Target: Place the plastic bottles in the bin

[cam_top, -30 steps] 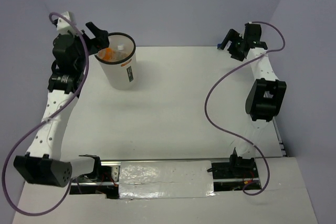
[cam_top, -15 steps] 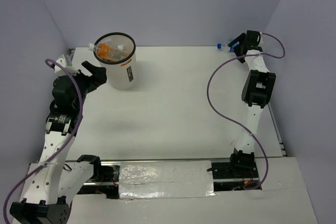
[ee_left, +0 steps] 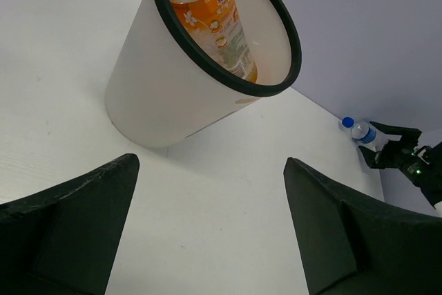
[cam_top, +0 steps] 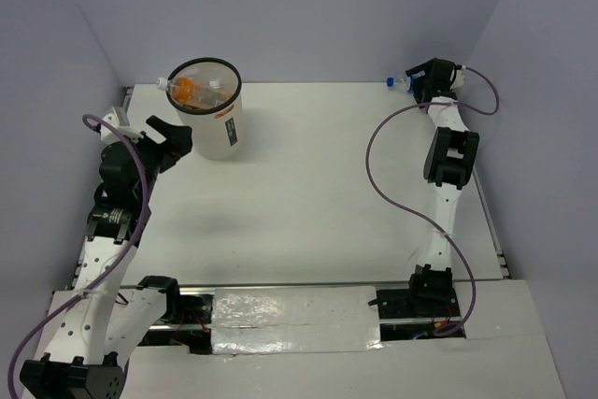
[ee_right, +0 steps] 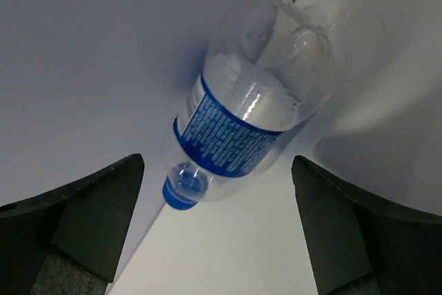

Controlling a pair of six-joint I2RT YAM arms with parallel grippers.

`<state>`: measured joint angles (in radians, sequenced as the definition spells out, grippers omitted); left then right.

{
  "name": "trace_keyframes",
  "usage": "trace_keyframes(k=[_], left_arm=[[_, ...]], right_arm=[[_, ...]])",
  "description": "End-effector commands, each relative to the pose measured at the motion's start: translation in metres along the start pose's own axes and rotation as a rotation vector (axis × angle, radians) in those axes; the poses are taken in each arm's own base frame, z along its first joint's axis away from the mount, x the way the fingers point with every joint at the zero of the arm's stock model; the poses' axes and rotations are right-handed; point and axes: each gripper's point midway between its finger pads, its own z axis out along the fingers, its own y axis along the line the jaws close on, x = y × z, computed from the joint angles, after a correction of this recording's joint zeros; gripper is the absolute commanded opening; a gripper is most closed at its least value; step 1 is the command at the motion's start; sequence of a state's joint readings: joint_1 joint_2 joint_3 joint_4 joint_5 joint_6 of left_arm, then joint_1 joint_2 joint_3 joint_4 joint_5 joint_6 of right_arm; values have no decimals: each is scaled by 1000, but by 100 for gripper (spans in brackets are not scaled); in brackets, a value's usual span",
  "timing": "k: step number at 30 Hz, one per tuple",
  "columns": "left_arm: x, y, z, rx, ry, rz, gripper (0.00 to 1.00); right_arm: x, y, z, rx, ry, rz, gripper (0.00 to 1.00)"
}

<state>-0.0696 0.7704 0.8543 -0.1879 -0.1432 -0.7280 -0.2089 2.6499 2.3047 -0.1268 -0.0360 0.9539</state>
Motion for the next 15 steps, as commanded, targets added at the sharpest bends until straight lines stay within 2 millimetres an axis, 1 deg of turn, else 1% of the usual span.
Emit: trace_keyframes(k=[1,5,7,8,10,11,13,14,15], left_arm=[[-12,-14,1,53,-42,-41,99],[-8,-12,5,46,-33,-57,99],[-5,-13,9,45,-22,-62,99],[-6,-15,9,51,-21,-64,99],[-5,-15,13,51,-14,-63,99],[-5,-17,13,58,-11,-61,99],[-3,-18,14,62,-6,-62,99],[-1,-19,14,70,-1,-65,100],[0,-21,13,80,-1,-68,99]], right_arm=[[-12,14,14,-70,-71,85,95],[-5,3,26,-76,-58,152,94],[-6,3,30,-100,-66,170,92],[-5,3,31,-103,-67,191,86],[-8,1,34,-123,-79,209,78],[-11,4,34,-139,-89,221,70],[-10,-1,36,-138,-87,233,64],[-11,-1,36,-145,-90,238,58],[-6,-5,37,-144,-73,236,55]])
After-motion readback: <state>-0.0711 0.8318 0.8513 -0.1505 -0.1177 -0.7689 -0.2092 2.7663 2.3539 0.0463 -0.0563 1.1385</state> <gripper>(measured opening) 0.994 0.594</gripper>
